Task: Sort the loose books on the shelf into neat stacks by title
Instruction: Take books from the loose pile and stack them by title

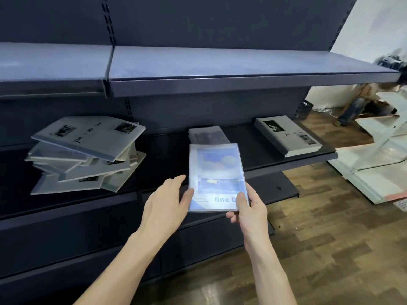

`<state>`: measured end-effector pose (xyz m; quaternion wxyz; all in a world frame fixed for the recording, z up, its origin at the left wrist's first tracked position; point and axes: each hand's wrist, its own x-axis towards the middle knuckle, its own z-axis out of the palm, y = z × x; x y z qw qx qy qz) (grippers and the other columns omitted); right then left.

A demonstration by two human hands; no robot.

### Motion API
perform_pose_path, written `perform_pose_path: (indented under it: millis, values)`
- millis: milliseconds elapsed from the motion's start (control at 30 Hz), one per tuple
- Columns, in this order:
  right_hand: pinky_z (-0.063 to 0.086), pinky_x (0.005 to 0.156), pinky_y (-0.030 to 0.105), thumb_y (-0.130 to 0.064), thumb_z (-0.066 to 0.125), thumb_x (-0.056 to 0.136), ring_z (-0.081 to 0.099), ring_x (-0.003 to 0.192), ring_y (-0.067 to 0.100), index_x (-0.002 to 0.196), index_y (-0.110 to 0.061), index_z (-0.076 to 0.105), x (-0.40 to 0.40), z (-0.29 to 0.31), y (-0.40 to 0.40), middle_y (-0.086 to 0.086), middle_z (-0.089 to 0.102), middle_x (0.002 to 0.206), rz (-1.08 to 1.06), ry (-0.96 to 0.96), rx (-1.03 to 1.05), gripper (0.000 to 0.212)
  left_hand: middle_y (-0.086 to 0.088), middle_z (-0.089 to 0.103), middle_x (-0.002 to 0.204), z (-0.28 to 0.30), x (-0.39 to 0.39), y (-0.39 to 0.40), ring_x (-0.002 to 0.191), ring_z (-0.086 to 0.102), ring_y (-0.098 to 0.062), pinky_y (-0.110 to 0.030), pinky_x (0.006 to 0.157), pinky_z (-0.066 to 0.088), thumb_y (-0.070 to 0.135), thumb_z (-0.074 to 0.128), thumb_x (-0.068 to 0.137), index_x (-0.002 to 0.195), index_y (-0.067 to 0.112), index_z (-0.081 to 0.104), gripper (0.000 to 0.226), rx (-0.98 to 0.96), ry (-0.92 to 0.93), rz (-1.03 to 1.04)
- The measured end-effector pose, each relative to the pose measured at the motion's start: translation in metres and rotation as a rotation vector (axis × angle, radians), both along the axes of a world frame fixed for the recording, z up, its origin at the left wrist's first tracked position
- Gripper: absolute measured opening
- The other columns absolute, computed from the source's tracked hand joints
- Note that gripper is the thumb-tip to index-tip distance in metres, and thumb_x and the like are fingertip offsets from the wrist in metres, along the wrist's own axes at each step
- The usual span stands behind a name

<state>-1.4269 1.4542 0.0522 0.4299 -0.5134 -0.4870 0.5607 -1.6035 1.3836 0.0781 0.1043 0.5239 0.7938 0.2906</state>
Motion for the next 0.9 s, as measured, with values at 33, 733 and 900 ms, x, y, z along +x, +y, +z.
perform_pose_path:
  millis: [33,733,900]
  values:
    - [0.053,0.054,0.025,-0.023,0.047,0.105,0.059,0.057,0.014,0.126,-0.04,0.056,0.007,0.0,0.003,-0.005,0.07,0.103,0.011,-0.001,-0.001,0.028,0.009,0.051,0.136,0.001,0.008,0.003,0.122,0.051,-0.014,-0.032,0.095,0.042,0.046,0.039,0.1,0.146,0.028,0.037,0.05,-0.006,0.015,0.002]
    - [0.048,0.1,0.03,-0.047,0.063,0.092,0.06,0.104,-0.001,0.148,-0.033,0.044,0.044,-0.006,0.084,-0.017,0.065,0.111,0.096,-0.17,0.04,0.06,0.008,0.063,0.115,-0.028,0.043,0.09,0.061,0.063,-0.02,-0.028,0.054,0.052,0.013,0.043,0.099,0.129,0.034,0.048,0.037,0.191,-0.698,0.167]
    - [0.039,0.11,0.032,-0.051,0.062,0.092,0.048,0.13,0.007,0.149,-0.035,0.042,0.04,-0.009,0.12,-0.01,0.053,0.143,0.111,-0.217,0.075,0.062,0.013,0.06,0.114,-0.038,0.028,0.12,0.05,0.055,-0.015,-0.029,0.055,0.051,0.016,0.043,0.101,0.141,0.033,0.04,0.044,0.18,-0.691,0.233]
